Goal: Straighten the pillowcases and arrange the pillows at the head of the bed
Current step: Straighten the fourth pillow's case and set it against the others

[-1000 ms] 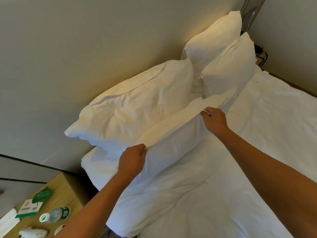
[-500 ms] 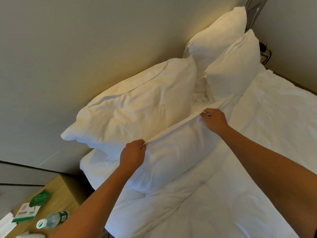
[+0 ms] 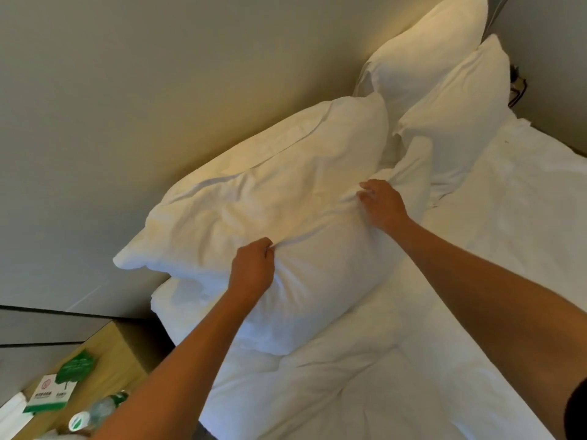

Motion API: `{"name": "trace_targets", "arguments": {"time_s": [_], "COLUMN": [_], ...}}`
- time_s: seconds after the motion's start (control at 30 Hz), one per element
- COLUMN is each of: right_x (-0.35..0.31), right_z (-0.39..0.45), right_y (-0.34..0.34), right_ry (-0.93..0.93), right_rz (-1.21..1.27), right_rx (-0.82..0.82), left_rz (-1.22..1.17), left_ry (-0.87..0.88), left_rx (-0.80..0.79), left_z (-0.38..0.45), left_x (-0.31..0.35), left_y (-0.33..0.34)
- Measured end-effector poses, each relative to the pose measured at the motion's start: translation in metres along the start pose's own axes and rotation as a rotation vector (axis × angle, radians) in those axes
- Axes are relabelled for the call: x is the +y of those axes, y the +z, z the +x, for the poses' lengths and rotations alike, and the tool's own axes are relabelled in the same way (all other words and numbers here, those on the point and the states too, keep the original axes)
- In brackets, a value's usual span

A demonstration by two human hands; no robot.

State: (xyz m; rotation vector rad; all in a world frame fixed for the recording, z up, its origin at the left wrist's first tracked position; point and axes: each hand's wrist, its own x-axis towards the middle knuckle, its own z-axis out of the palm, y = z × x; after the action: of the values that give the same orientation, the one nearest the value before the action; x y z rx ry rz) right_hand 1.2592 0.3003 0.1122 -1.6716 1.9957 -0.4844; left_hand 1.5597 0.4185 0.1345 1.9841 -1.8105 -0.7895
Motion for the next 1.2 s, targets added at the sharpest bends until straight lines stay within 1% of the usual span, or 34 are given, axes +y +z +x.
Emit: {"name": "trace_targets", "arguments": {"time_s": [0.03, 0.07, 0.13, 0.17, 0.23, 0.3, 0.33, 0.4, 0.47, 0.53, 0.63, 0.7, 0.8, 0.9, 1.03, 1.1, 1.2], "right_x": [0.009, 0.019, 0.04, 0.051, 0.07, 0.091, 0.098, 0.109, 0.119, 0.126, 0.132, 0.134, 0.125, 0.098, 0.053, 0.046, 0.054], "right_z": [-0.012, -0.026, -0.061, -0.08, -0.113, -0.135, -0.142, -0.146, -0.138, -0.126, -0.108, -0.095, -0.073, -0.039, 0.027, 0.047, 0.045], "right_y": [0.01, 0.021, 0.042, 0.053, 0.074, 0.094, 0.103, 0.118, 0.13, 0.143, 0.163, 0.175, 0.184, 0.186, 0.181, 0.176, 0.168], "right_ry": [-0.006, -0.004, 0.022, 0.035, 0.082, 0.173, 0.226, 0.352, 0.458, 0.564, 0.722, 0.72, 0.664, 0.625, 0.597, 0.625, 0.701], "right_rz": [-0.008, -0.004, 0.044, 0.066, 0.104, 0.173, 0.232, 0.393, 0.533, 0.632, 0.785, 0.828, 0.849, 0.863, 0.85, 0.77, 0.624], "right_rx": [-0.023, -0.012, 0.083, 0.138, 0.198, 0.196, 0.182, 0.148, 0.138, 0.106, 0.001, -0.004, 0.032, 0.059, 0.088, 0.082, 0.021], "left_rz": [-0.012, -0.011, 0.035, 0.083, 0.196, 0.295, 0.354, 0.48, 0.569, 0.609, 0.648, 0.657, 0.646, 0.637, 0.652, 0.663, 0.712], "left_ry": [0.013, 0.021, 0.05, 0.099, 0.304, 0.489, 0.542, 0.592, 0.618, 0.645, 0.694, 0.705, 0.696, 0.706, 0.703, 0.675, 0.624], "left_rx": [-0.015, -0.021, -0.005, 0.024, 0.067, 0.013, -0.041, -0.148, -0.181, -0.148, -0.087, -0.088, -0.065, 0.0, 0.102, 0.09, -0.022], "left_z": [-0.007, -0.015, -0.03, -0.039, -0.053, -0.066, -0.072, -0.079, -0.077, -0.066, -0.048, -0.035, -0.013, 0.019, 0.083, 0.102, 0.099], "left_x": [0.003, 0.005, 0.011, 0.013, 0.017, 0.02, 0.018, 0.01, -0.004, -0.018, -0.037, -0.048, -0.052, -0.056, -0.057, -0.05, -0.042], "left_y": [0.011, 0.021, 0.042, 0.052, 0.071, 0.097, 0.111, 0.139, 0.161, 0.173, 0.181, 0.18, 0.173, 0.156, 0.127, 0.123, 0.128]}}
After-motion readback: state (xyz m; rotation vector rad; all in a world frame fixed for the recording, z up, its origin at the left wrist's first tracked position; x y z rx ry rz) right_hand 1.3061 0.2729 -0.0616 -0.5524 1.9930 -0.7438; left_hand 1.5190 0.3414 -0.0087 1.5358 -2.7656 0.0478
